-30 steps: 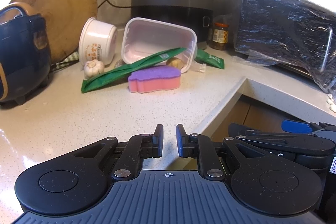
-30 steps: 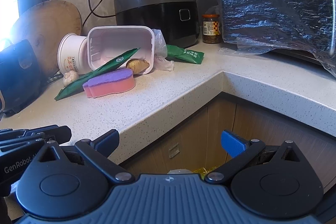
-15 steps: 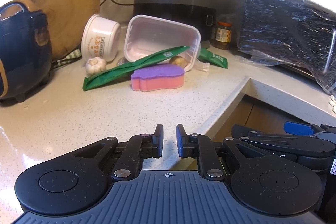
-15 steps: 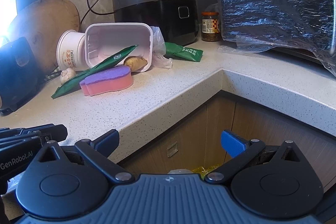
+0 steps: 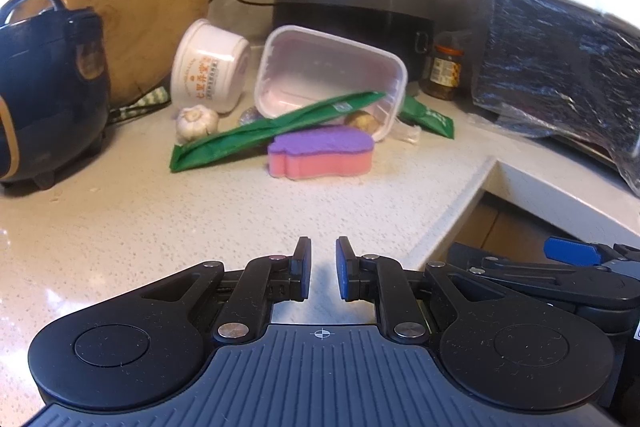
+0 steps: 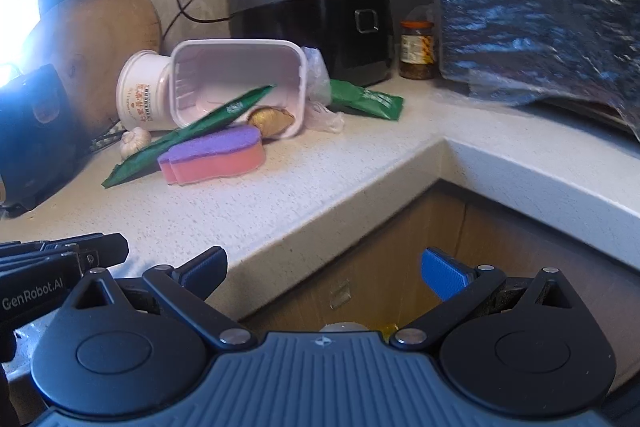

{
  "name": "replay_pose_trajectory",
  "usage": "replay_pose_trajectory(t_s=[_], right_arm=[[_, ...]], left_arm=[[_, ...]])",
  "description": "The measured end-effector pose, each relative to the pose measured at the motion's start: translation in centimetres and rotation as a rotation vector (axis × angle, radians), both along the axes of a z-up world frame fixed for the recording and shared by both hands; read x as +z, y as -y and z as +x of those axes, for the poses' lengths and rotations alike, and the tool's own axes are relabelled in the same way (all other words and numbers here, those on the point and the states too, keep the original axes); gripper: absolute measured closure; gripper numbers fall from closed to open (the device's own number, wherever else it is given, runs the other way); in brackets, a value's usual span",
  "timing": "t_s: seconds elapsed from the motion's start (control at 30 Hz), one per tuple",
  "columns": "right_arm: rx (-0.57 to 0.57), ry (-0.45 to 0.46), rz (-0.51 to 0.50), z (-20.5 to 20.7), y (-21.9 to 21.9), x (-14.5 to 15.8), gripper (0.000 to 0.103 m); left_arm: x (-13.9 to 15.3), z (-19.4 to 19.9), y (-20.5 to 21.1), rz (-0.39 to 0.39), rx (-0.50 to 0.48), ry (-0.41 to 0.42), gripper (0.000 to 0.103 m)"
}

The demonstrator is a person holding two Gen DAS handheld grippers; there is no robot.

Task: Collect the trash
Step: 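Move the left tool toward the pink plastic tray on the counter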

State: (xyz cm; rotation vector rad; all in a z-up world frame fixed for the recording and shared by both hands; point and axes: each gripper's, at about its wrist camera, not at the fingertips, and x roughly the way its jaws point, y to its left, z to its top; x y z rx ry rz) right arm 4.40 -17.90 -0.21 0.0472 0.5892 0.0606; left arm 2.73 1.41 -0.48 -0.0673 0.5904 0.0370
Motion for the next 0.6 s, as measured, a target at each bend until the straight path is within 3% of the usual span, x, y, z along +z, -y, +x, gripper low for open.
replay_pose_trajectory(t_s=[0.1,0.17,0.23,0.3,0.37,0.5,0.6], right_arm=[[0.065,0.100,-0.024,0.6,-0.3,0.8,0.000],[0.078,0.216,0.008,0.8,0.1,1.5,0.000],[0.103,0.274,0.049,1.8,0.6,2.1,0.000],[0.165,0.258,0.114,3.6,1.2,2.4,0.000],[0.193,0.178,0.115,5.9,1.4,2.3,0.000],[0.160,0.120,-0.041,8.3,0.9,1.5,0.000],[0.143,0.089,-0.109,9.1,1.0,0.6,0.000]], left_arm=[[0.9,0.4,-0.9,-0.033,0.014,0.025,0.087],[1.8,0.9,-1.7,-0.069,-0.018,0.041,0.087],[2.4,1.7,-2.4,-0.101,-0.061,0.042,0.086],[2.8,2.8,-3.1,-0.126,-0.070,0.029,0.084],[3.3,4.0,-3.9,-0.139,-0.058,0.014,0.084],[3.8,6.1,-4.4,-0.059,-0.036,0.065,0.084],[3.8,8.9,-5.1,-0.113,-0.092,0.040,0.084]])
